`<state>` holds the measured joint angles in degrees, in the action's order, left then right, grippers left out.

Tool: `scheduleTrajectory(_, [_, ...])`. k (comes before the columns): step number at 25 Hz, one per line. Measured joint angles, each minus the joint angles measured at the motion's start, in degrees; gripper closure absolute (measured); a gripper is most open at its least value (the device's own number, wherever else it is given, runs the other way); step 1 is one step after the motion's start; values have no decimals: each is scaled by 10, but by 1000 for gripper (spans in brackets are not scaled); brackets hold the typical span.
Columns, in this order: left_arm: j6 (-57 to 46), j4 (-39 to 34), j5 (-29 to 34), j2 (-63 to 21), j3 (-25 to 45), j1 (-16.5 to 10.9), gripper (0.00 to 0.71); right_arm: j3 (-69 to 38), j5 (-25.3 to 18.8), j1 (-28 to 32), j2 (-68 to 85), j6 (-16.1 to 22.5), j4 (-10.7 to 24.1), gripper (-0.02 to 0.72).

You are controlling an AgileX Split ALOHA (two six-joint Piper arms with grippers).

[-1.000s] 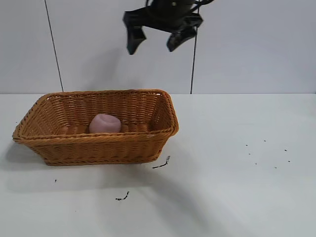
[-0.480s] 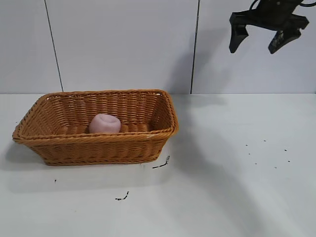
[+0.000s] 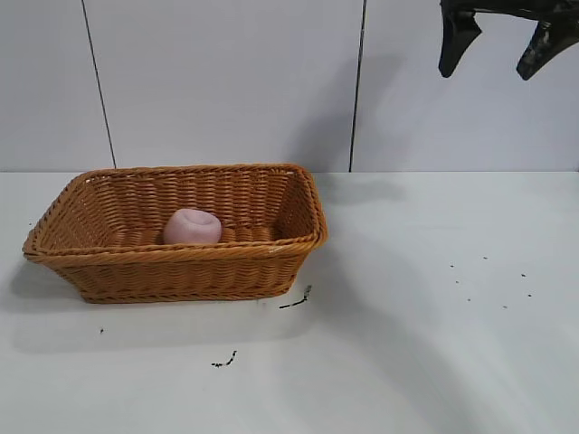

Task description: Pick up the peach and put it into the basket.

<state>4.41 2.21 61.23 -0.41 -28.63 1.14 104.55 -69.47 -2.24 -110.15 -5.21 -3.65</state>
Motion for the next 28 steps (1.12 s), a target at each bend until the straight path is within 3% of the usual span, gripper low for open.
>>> scheduleTrajectory(12, [0, 0, 0, 0, 0, 0, 18, -446, -2, 0, 410, 0, -5, 14])
scheduleTrajectory(15, [0, 0, 0, 0, 0, 0, 18, -536, 19, 0, 521, 0, -1, 14])
scheduleTrajectory(20, [0, 0, 0, 0, 0, 0, 18, -655, 90, 0, 719, 0, -1, 14])
scheduleTrajectory(28, [0, 0, 0, 0, 0, 0, 18, -756, 104, 0, 963, 0, 0, 14])
